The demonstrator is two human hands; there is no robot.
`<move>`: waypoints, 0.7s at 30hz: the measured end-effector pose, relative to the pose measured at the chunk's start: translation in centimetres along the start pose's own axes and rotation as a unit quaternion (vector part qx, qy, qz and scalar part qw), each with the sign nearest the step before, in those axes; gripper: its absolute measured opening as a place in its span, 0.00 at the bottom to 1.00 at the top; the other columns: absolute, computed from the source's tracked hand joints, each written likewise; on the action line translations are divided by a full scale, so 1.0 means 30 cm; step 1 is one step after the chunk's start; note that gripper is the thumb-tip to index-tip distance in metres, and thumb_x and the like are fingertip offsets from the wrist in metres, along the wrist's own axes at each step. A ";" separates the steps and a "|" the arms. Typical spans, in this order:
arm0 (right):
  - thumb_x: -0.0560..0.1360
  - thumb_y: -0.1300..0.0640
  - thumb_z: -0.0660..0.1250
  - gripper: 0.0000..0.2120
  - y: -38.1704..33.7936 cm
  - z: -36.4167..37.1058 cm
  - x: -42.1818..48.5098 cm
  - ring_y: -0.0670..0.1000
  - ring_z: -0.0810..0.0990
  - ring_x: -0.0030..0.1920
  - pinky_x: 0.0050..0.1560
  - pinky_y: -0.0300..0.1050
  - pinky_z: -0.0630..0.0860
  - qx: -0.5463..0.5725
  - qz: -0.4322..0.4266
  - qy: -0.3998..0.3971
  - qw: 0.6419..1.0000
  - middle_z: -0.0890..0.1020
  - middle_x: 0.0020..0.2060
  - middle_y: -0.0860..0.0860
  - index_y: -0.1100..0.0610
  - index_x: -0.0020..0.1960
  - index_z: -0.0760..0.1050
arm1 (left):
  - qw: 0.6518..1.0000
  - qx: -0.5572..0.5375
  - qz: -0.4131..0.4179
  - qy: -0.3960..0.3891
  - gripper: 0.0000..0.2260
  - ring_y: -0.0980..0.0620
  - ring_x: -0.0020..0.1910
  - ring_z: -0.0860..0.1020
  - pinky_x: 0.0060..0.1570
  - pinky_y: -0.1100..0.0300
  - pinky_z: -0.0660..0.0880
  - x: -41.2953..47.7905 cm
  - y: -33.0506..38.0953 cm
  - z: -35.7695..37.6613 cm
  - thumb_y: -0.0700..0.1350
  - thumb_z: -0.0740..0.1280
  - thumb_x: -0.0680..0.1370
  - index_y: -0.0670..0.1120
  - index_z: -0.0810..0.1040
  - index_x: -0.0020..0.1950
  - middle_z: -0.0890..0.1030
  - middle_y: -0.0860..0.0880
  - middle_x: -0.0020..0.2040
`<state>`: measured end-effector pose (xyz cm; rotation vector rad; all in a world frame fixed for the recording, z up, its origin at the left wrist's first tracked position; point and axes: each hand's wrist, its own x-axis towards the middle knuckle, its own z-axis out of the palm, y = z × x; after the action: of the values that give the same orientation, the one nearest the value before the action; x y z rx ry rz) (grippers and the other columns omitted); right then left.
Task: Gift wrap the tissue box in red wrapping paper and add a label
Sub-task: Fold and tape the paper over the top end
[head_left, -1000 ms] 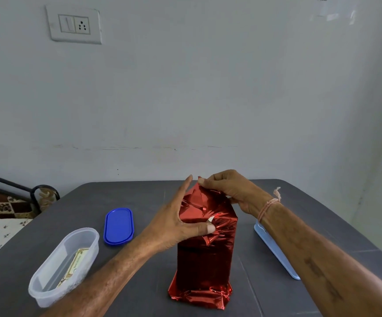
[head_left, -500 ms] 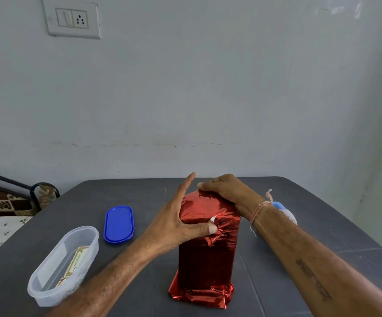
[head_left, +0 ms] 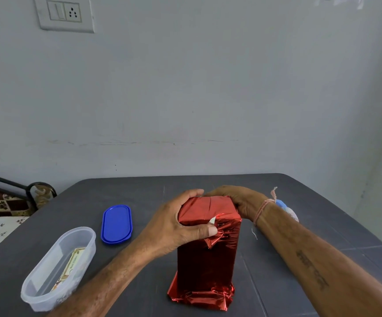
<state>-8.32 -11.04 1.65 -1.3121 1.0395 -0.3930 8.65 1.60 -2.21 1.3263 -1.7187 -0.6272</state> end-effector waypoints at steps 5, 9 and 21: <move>0.82 0.61 0.65 0.13 0.024 -0.003 0.017 0.50 0.78 0.24 0.28 0.39 0.76 0.017 0.000 0.010 1.000 0.80 0.26 0.53 0.62 0.38 0.77 | 1.000 0.003 0.003 -0.002 0.36 0.64 0.60 0.80 0.55 0.70 0.76 0.004 0.001 -0.003 0.58 0.81 0.67 0.59 0.72 0.73 0.80 0.60 0.63; 0.81 0.62 0.65 0.18 0.027 -0.012 0.028 0.51 0.78 0.30 0.34 0.43 0.76 -0.003 -0.018 -0.005 1.000 0.81 0.28 0.53 0.59 0.33 0.82 | 1.000 0.007 0.007 -0.010 0.34 0.63 0.60 0.80 0.57 0.68 0.77 0.007 0.006 -0.009 0.57 0.80 0.68 0.60 0.73 0.72 0.81 0.60 0.62; 0.83 0.69 0.55 0.34 0.083 -0.015 0.050 0.43 0.71 0.17 0.21 0.34 0.69 0.001 -0.025 -0.055 0.998 0.73 0.18 0.48 0.57 0.19 0.75 | 1.000 0.024 0.007 -0.011 0.28 0.62 0.55 0.80 0.49 0.69 0.76 0.017 0.002 -0.014 0.60 0.79 0.68 0.58 0.76 0.65 0.81 0.60 0.56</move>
<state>-8.66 -11.76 -1.17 -1.3463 0.9149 -0.3553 8.94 1.17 -1.77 1.3446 -1.7702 -0.5977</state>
